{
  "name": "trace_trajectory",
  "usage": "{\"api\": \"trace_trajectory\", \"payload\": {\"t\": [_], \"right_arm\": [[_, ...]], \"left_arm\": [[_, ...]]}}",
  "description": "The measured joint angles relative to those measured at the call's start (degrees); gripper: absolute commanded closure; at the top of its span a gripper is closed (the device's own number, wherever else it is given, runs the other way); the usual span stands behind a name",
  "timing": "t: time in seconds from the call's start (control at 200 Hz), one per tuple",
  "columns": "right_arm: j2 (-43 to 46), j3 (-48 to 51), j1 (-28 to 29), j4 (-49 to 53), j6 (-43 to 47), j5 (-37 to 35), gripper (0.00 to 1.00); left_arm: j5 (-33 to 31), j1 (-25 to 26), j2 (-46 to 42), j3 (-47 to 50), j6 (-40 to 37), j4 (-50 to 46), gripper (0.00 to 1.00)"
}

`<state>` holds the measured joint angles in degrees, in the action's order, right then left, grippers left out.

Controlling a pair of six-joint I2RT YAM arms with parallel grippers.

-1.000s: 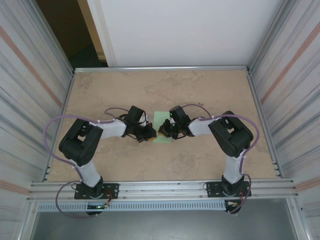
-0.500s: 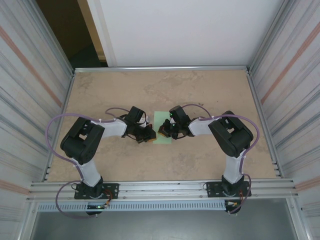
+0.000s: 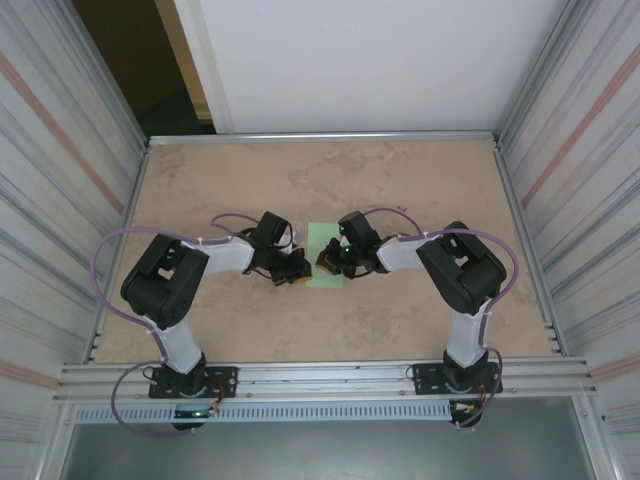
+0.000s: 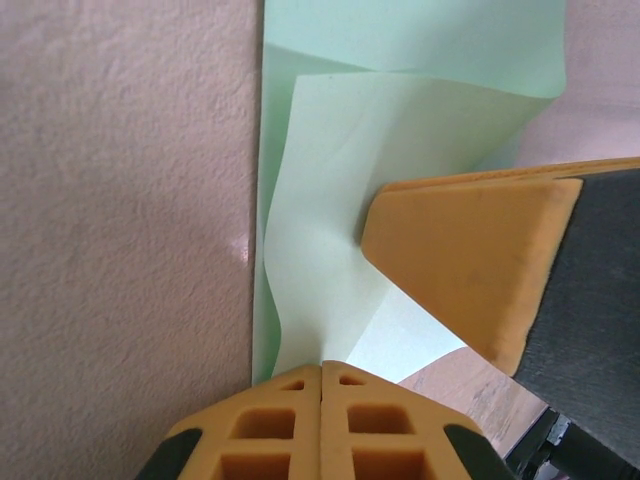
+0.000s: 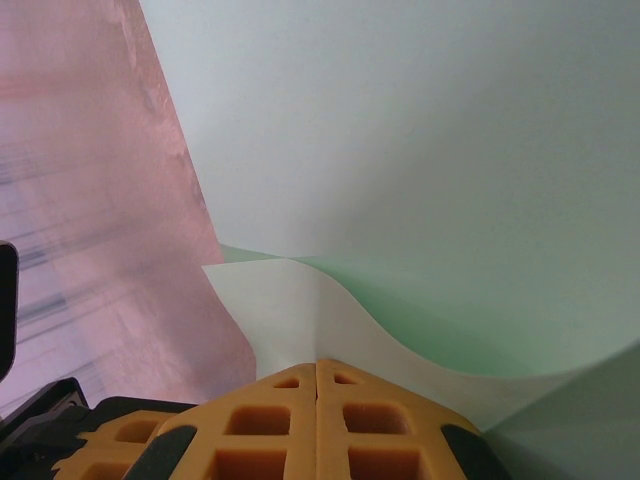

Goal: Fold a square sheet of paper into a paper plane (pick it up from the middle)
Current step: Fold the triangle a second time at the center of the table.

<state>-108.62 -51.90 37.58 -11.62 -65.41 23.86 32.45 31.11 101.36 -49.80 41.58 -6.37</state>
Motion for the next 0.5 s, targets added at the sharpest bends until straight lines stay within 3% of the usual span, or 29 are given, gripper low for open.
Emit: {"api": "trace_trajectory", "payload": {"t": [0.501], "right_arm": [[-0.07, -0.04, 0.0, 0.0, -0.09, 0.13, 1.0]], "left_arm": [[-0.98, 2.71, -2.38, -0.22, -0.42, -0.87, 1.0]]}}
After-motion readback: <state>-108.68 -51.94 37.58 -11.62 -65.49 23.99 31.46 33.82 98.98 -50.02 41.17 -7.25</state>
